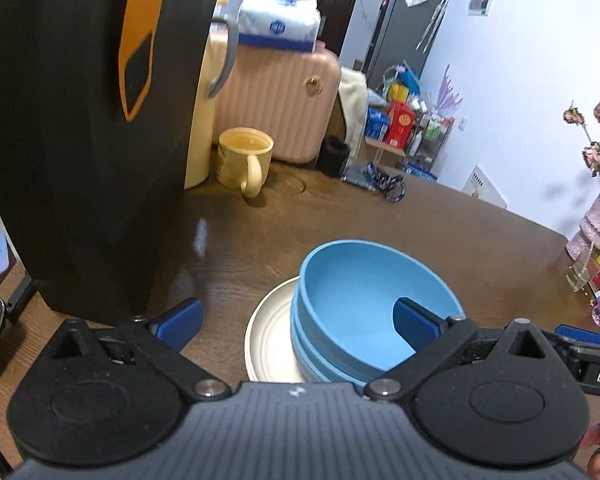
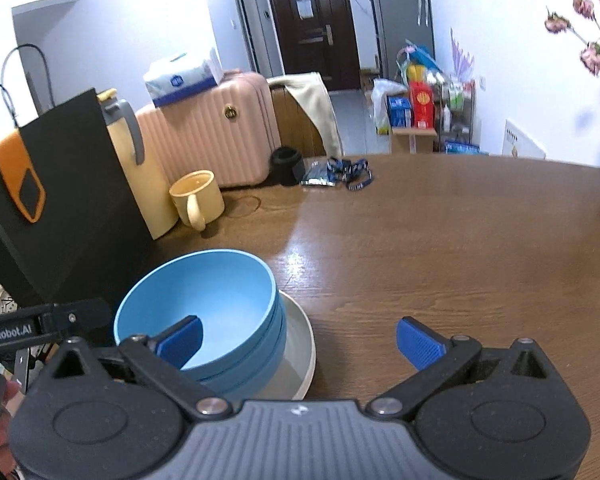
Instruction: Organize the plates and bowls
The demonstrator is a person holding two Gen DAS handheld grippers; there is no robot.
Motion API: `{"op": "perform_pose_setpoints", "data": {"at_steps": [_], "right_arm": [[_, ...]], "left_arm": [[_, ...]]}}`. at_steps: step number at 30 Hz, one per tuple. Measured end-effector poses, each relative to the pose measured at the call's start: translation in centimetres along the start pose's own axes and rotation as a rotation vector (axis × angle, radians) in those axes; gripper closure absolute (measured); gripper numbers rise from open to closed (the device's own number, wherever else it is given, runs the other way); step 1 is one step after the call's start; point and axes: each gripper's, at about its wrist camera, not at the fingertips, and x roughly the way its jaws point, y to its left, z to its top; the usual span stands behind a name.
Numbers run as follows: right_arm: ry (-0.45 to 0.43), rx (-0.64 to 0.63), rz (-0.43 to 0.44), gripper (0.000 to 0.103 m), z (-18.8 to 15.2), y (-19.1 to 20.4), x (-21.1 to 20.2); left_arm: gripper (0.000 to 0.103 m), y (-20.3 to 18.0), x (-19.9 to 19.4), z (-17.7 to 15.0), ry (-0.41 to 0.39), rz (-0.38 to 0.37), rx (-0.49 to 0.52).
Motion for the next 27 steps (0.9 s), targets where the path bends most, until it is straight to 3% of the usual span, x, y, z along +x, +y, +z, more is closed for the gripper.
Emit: {"op": "perform_pose_setpoints", "data": {"at_steps": [5, 13, 27], "right_arm": [[-0.075, -0.044, 0.003, 0.000, -0.8, -0.7, -2.7], [-0.129, -0.061, -0.036, 0.000, -3.2, -4.5, -7.9], [-0.173, 0.016, -0.106, 0.000, -10.7, -10.0, -17.7]], "left_arm": [[0.000, -2.2, -2.5, -1.1, -0.067, 0.002, 0.049], [0.000, -6.3, -5.9, -4.1, -0.108, 0.004, 0.086], [0.000, -12.4, -12.9, -11.3, -0.109, -0.066, 0.160]]}}
